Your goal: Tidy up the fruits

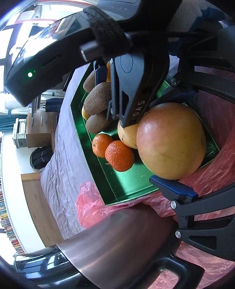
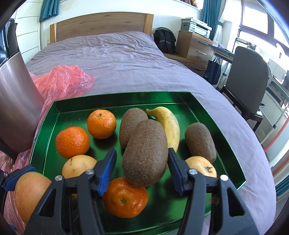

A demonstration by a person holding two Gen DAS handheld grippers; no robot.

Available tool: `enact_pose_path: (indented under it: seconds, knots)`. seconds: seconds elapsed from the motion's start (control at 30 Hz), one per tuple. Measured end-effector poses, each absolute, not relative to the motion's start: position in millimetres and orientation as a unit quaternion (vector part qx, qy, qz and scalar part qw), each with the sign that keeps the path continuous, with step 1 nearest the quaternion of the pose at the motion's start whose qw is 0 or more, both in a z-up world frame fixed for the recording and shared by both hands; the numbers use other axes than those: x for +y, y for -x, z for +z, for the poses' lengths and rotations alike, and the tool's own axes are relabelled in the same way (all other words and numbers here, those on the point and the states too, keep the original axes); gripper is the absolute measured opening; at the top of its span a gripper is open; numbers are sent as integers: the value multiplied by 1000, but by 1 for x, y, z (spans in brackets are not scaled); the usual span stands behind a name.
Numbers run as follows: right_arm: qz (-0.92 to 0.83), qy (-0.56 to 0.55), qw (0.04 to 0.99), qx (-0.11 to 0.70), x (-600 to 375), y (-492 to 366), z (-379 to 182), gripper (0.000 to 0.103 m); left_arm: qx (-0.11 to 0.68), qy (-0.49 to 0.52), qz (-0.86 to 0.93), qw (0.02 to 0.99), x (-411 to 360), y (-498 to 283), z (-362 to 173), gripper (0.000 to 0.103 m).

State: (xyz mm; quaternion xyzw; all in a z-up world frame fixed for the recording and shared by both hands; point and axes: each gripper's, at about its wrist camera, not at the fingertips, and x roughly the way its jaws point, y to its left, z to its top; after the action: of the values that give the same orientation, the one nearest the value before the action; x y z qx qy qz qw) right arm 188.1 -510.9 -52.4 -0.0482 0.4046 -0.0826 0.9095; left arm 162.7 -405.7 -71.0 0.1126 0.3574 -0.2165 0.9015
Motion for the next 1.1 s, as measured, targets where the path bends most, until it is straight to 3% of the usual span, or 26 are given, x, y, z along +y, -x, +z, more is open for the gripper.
enact_pose_path:
  seconds: [0.17, 0.6, 1.1]
  knots:
    - [-96, 57, 906, 408, -509, -183, -44, 103, 345, -107, -220, 906, -403, -159, -63, 69]
    - [-94, 29, 918, 385, -510, -174, -24, 103, 315, -95, -224, 918, -378, -137, -32, 69]
    - [-82, 78, 886, 450, -467, -125, -15, 103, 293, -117, -214, 925, -323, -84, 5, 69]
